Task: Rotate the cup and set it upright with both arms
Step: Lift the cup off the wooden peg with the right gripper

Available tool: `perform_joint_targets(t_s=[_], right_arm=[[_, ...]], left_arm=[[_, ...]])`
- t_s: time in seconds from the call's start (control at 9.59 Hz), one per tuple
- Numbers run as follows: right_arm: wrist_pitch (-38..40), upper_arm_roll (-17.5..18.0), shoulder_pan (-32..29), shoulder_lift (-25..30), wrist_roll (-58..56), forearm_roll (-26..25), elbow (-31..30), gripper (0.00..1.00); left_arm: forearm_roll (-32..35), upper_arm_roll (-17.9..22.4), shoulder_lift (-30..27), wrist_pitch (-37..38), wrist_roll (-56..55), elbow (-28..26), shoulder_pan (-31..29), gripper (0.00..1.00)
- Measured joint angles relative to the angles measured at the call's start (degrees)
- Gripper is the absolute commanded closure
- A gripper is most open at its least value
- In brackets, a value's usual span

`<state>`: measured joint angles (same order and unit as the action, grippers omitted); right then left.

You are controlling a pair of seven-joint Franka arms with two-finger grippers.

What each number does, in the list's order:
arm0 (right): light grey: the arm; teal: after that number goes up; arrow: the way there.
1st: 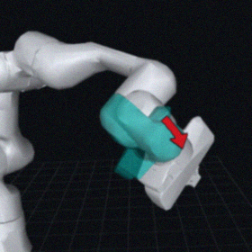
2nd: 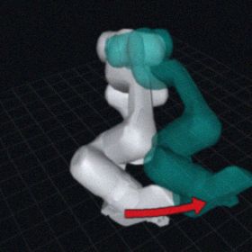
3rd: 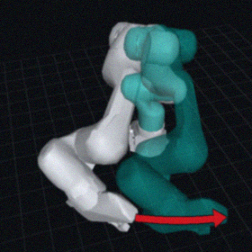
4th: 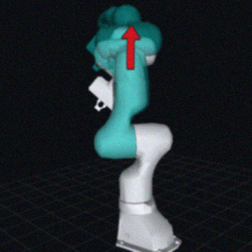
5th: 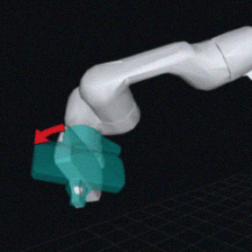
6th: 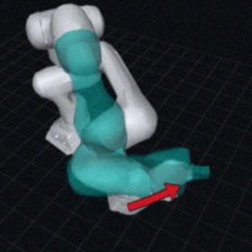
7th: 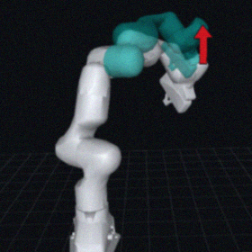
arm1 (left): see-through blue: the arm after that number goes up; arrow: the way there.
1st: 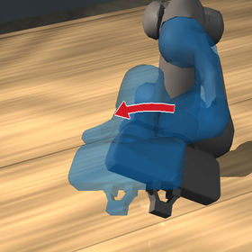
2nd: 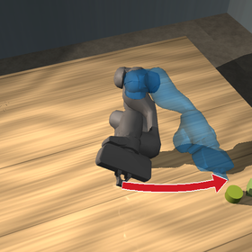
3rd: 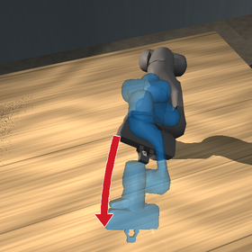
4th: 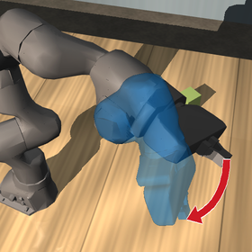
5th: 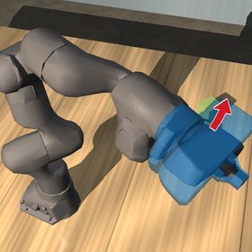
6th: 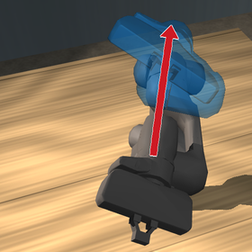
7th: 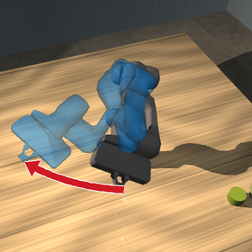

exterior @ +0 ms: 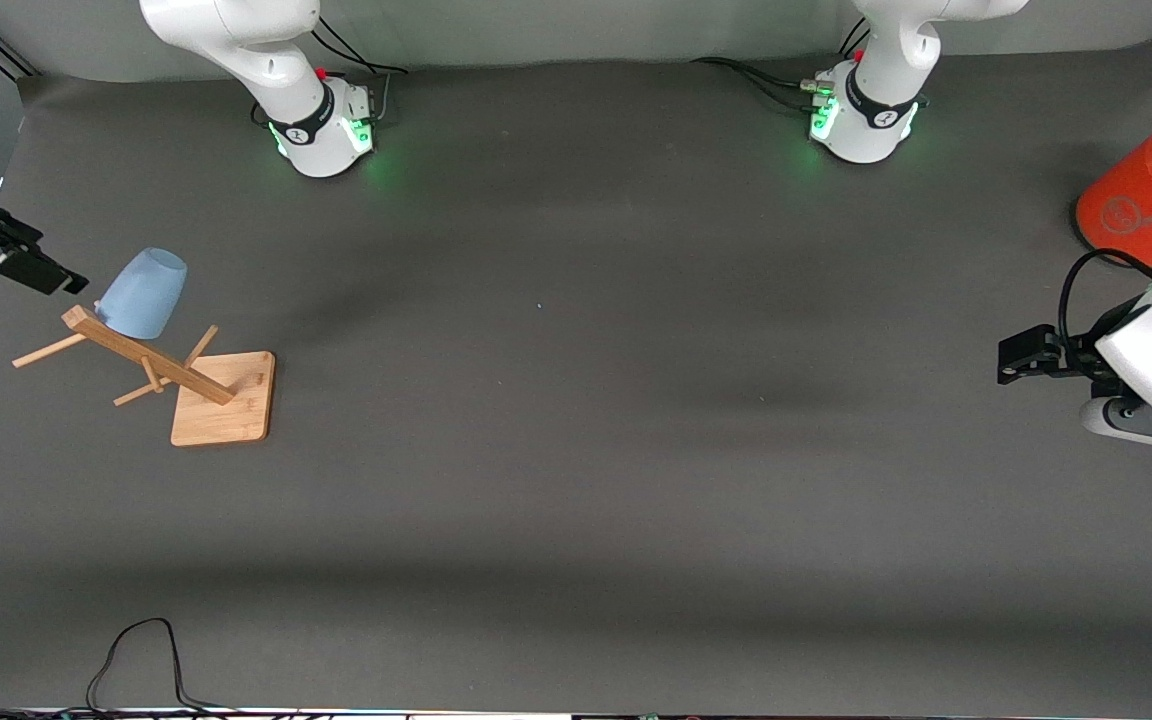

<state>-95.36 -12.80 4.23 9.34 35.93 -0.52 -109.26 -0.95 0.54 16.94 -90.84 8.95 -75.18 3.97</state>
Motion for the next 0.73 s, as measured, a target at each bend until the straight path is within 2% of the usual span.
perform_joint_targets(t_s=[0.31, 0.73], right_arm=[[-10.6, -1.1, 0.0, 3.0, 0.2, 0.2, -12.9, 0.0], [-16.5, -1.1, 0.0, 3.8, 0.3, 0.3, -19.1, 0.0]], left_arm=[[0.0, 0.0, 0.2, 0.0, 0.0, 0.0, 0.0, 0.0], [-0.1, 0.0, 0.6, 0.0, 0.0, 0.1, 0.0, 0.0]])
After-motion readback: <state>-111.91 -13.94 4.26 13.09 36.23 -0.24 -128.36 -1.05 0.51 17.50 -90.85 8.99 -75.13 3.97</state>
